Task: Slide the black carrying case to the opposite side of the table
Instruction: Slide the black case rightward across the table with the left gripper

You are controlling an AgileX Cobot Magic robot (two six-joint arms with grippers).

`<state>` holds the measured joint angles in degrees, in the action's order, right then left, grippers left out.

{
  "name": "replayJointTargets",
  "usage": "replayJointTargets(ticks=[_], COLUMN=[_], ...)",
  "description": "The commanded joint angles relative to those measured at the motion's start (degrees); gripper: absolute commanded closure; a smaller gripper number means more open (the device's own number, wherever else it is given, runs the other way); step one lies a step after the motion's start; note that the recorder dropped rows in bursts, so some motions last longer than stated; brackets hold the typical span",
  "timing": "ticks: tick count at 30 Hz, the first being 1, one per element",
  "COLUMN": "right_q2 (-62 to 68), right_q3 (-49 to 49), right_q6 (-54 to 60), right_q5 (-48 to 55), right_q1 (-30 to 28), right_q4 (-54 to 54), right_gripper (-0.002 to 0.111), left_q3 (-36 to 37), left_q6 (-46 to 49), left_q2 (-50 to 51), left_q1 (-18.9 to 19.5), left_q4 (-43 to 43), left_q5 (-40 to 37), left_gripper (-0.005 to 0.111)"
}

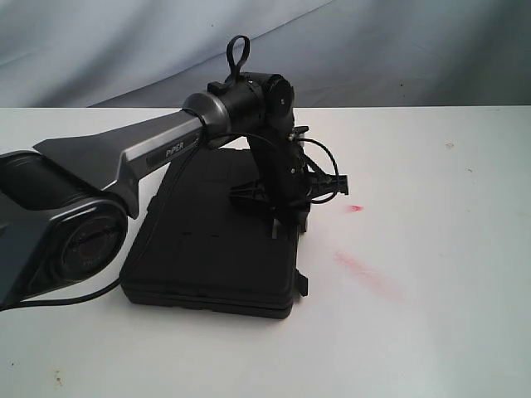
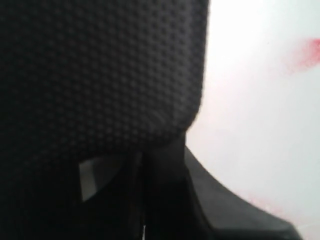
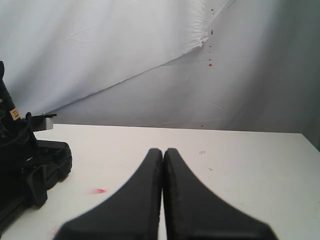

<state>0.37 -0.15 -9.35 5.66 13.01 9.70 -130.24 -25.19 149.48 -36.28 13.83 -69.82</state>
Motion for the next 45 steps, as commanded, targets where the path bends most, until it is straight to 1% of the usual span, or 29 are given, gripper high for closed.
replayJointTargets(ticks=[1, 3, 5, 6, 10, 13, 16, 29, 37, 41, 43, 45], right_q2=[-0.37, -0.37, -0.37, -0.37, -0.37, -0.37, -0.37, -0.37, -0.37, -0.37, -0.37, -0.37], right_q3=[0.15, 0.15, 0.15, 0.15, 0.15, 0.15, 0.15, 0.15, 0.15, 0.15, 0.15, 0.15], right_q6=[-0.07, -0.07, -0.07, -0.07, -0.07, -0.07, -0.07, -0.07, -0.07, -0.07, -0.07, -0.07], right_q5=[-0.23, -0.23, -0.23, -0.23, -0.23, -0.23, -0.23, -0.23, -0.23, -0.23, -0.23, -0.23], right_q1=[-0.43, -0.43, -0.43, -0.43, -0.43, -0.43, -0.43, -0.43, -0.43, -0.43, -0.43, -0.43], right_q4=[0.07, 0.07, 0.07, 0.07, 0.07, 0.07, 0.07, 0.07, 0.07, 0.07, 0.07, 0.07], right_gripper=[0.108, 0.108, 0.108, 0.108, 0.108, 0.108, 0.108, 0.108, 0.108, 0.108, 0.108, 0.108], left_q3=[0.00, 0.00, 0.00, 0.00, 0.00, 0.00, 0.00, 0.00, 0.00, 2.71, 5.31, 9.49], left_q6=[3.21, 3.21, 3.21, 3.21, 3.21, 3.21, 3.21, 3.21, 3.21, 3.21, 3.21, 3.21], left_q2=[1.72, 1.72, 1.72, 1.72, 1.72, 1.13, -0.20, -6.63, -10.62, -13.76, -15.67, -18.21], left_q1=[-0.65, -0.65, -0.65, -0.65, -0.65, -0.65, -0.65, -0.75, -2.13, -3.74, -4.28, -4.65], left_q4=[1.64, 1.56, 1.56, 1.56, 1.41, -0.28, -2.42, -6.30, -10.59, -11.85, -11.85, -11.85], left_q5=[4.23, 4.08, 3.79, 3.79, 3.66, 3.39, 2.73, 1.99, -0.14, 1.08, 2.70, 5.19], left_gripper=[0.075, 0.062, 0.054, 0.052, 0.052, 0.052, 0.052, 0.052, 0.052, 0.053, 0.056, 0.061])
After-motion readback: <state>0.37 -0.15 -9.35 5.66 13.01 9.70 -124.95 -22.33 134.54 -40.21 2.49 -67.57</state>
